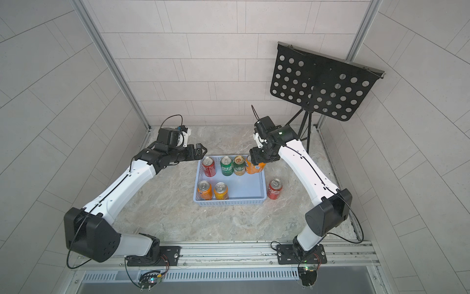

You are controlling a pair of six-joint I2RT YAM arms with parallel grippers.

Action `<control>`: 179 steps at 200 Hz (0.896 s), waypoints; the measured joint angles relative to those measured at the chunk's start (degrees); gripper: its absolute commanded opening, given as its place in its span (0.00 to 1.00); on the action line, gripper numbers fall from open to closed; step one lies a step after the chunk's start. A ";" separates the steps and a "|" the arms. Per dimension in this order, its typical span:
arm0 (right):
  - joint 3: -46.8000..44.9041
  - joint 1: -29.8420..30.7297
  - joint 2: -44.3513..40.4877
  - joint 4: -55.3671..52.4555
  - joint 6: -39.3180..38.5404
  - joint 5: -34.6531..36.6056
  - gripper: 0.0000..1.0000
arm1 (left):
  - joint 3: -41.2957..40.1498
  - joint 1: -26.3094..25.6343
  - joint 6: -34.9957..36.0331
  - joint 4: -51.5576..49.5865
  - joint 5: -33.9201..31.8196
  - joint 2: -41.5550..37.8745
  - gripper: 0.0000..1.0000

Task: Take out the drinks from the basket
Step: Place the drink at the center of the board.

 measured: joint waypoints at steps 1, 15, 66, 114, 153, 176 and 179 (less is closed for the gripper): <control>0.00 -0.09 0.00 0.00 0.00 0.00 0.03 | 0.00 0.00 0.00 0.02 0.04 0.00 1.00; 0.00 -1.86 0.04 -0.37 -0.57 0.02 0.03 | 0.00 -0.13 -0.02 0.24 0.79 0.00 1.00; -0.04 -5.95 1.11 -0.61 -1.90 1.66 0.02 | -0.04 -0.24 0.00 0.76 1.40 0.00 1.00; -0.72 -8.85 6.27 1.22 -1.92 1.36 0.00 | -0.04 -0.24 0.02 0.79 1.53 0.00 1.00; -4.52 -10.27 7.30 4.50 -1.95 1.33 0.00 | -0.04 -0.24 0.07 0.76 1.31 0.00 1.00; -7.67 -10.45 7.30 6.16 -1.92 1.38 0.00 | -0.11 -0.24 0.20 0.76 1.07 0.00 1.00; -8.09 -10.45 7.30 6.45 -1.92 1.38 0.00 | -0.11 -0.24 0.22 0.74 1.07 0.00 1.00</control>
